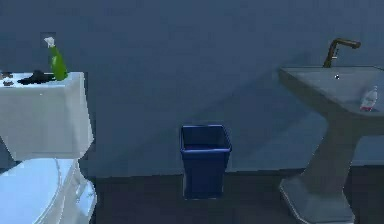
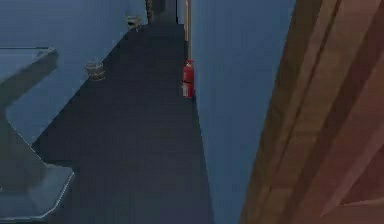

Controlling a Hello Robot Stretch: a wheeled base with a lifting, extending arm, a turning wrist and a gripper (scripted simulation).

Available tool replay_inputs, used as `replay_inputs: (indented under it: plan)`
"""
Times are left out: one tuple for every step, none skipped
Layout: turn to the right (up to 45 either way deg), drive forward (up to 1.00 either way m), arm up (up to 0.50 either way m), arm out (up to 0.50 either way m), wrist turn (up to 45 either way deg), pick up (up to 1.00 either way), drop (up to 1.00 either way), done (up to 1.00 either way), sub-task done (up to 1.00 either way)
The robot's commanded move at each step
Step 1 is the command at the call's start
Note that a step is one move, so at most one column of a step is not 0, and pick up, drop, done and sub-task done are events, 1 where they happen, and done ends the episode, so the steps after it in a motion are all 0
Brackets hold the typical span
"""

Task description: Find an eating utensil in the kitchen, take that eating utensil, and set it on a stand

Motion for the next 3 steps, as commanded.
replay_inputs:
  plan:
    - [45.0, 0.00, 0.00, 0.00, 0.0, 0.00, 0.00, 0.00, 0.00]
    - [33.0, 0.00, 0.00, 0.00, 0.0, 0.00, 0.00, 0.00, 0.00]
    - [3.0, 0.00, 0.00, 0.00, 0.0, 0.00, 0.00, 0.00, 0.00]
